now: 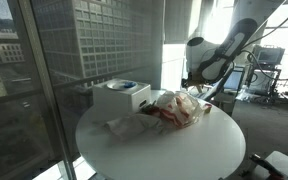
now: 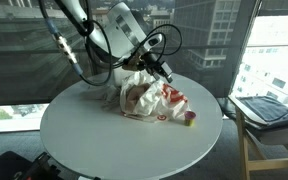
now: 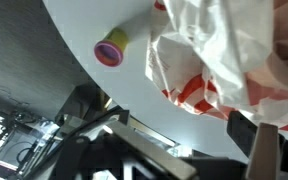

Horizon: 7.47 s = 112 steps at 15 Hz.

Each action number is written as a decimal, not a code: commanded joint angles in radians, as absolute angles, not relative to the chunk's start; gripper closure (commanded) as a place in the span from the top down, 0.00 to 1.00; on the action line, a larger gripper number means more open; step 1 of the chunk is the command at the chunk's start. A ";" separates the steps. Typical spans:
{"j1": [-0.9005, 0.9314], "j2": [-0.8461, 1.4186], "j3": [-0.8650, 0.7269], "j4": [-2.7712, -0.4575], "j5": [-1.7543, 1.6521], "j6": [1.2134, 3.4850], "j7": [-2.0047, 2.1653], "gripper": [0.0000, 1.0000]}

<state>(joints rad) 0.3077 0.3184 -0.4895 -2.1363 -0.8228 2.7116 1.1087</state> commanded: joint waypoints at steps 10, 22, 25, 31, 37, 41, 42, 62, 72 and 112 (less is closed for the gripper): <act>0.049 0.333 -0.355 -2.166 -0.958 2.697 1.402 1.00; -0.053 0.507 -0.358 -2.021 -0.752 2.807 1.432 1.00; -0.057 0.584 -0.360 -1.965 -0.694 2.816 1.423 1.00; -0.041 0.706 -0.388 -1.879 -0.537 2.808 1.381 1.00; 0.002 0.760 -0.428 -1.845 -0.412 2.817 1.314 0.66; 0.023 0.742 -0.441 -1.862 -0.359 2.812 1.278 0.36; 0.027 0.728 -0.440 -1.870 -0.344 2.795 1.266 0.27; 0.080 0.566 -0.440 -1.958 -0.807 2.678 1.272 0.99; -0.001 0.687 -0.397 -1.918 -0.576 2.848 1.182 1.00; 0.813 0.357 -0.872 -2.231 -1.008 3.084 1.056 0.99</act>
<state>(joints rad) 0.7121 0.4112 -0.7807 -2.2511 -0.9335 3.1383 1.0442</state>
